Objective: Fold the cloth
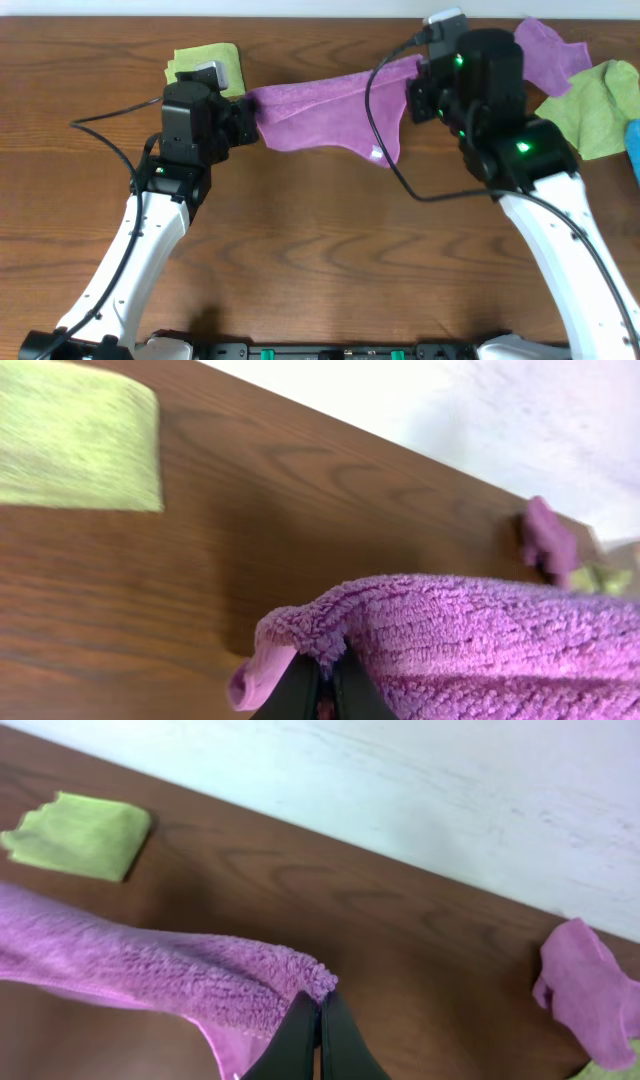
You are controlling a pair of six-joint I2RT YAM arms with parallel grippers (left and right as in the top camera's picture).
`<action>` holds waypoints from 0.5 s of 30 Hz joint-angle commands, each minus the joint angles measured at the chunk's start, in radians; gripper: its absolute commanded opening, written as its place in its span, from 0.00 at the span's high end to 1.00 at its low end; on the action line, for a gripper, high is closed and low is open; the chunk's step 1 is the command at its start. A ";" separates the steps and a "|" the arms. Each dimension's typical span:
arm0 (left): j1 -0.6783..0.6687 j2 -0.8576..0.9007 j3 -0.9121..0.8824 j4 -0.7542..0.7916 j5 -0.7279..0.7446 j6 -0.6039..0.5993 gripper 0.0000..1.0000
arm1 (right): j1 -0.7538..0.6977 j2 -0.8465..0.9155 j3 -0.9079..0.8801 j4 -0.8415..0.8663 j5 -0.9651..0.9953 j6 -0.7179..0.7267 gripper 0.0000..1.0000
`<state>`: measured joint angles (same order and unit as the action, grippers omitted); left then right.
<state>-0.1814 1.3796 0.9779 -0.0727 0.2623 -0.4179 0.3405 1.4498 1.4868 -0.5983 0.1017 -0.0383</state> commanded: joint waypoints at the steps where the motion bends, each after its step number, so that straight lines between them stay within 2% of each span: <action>1: 0.006 0.003 0.038 -0.028 -0.151 0.112 0.94 | -0.029 0.063 0.018 0.042 0.161 -0.016 0.99; 6: -0.030 0.001 0.211 -0.182 -0.274 0.194 0.94 | -0.081 0.054 0.018 0.177 0.184 0.023 0.99; 9: -0.036 0.001 0.288 -0.216 -0.274 0.216 0.94 | -0.112 0.044 0.018 0.216 0.138 0.023 0.99; 12: -0.036 0.000 0.309 -0.261 -0.273 0.213 0.94 | -0.120 0.043 0.018 0.114 0.078 0.028 0.99; 15: -0.043 0.006 0.307 -0.390 -0.278 0.213 0.94 | -0.116 0.043 0.017 -0.055 0.015 0.064 0.99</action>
<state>-0.2398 1.3781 1.2903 -0.3897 0.0959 -0.2314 0.2600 1.5074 1.4937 -0.5877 0.0811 -0.0109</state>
